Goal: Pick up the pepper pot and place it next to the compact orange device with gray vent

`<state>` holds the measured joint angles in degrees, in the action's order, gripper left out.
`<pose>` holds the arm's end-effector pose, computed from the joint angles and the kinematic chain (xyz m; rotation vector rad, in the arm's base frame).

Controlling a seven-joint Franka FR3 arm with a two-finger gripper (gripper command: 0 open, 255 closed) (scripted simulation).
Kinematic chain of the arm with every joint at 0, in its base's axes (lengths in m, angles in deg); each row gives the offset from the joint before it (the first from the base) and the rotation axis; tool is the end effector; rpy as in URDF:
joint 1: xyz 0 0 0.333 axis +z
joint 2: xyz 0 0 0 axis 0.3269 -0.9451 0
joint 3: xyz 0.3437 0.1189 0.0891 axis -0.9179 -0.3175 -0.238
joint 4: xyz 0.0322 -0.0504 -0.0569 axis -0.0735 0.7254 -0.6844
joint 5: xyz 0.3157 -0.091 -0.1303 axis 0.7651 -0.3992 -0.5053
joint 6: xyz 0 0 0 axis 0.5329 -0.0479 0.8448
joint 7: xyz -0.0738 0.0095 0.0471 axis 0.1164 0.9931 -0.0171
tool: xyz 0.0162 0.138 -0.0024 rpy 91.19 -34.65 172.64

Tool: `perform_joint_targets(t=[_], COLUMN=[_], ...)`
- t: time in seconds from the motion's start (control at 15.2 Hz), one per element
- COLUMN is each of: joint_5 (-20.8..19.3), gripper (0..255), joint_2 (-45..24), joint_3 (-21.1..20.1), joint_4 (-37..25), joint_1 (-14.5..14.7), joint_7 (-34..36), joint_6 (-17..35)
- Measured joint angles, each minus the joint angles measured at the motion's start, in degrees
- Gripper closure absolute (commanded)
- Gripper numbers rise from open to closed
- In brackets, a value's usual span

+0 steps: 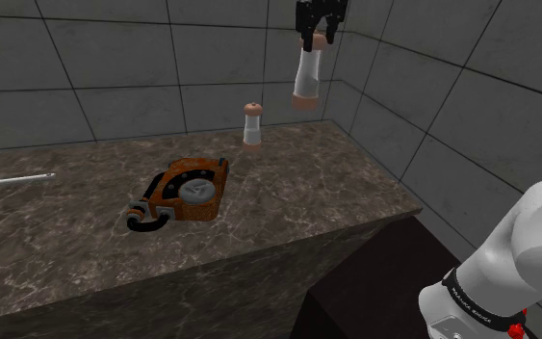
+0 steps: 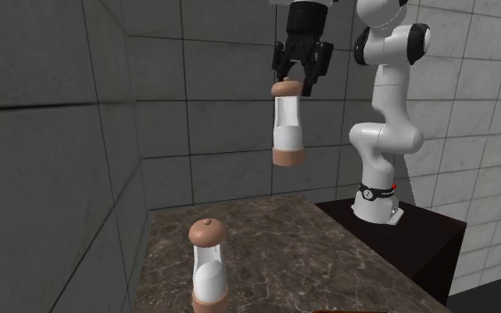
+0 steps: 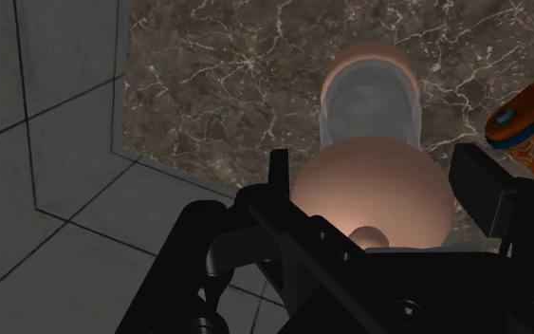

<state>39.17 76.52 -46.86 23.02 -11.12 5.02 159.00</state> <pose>0.5034 0.0632 0.6805 2.9679 0.0511 0.0584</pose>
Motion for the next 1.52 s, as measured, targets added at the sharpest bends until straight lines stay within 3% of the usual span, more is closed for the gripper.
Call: perform_joint_targets(t=[0.4, 1.19, 1.52], joint_5=[0.3, 0.6, 0.8], gripper=[255, 255, 255], joint_2=[2.7, -0.2, 0.2], joint_3=[-4.2, -13.2, -13.7], joint_4=[3.5, -1.4, 2.4], joint_1=[3.9, 12.1, 12.7], joint_7=[8.2, 24.8, 26.5], joint_6=[-0.6, -5.6, -2.4])
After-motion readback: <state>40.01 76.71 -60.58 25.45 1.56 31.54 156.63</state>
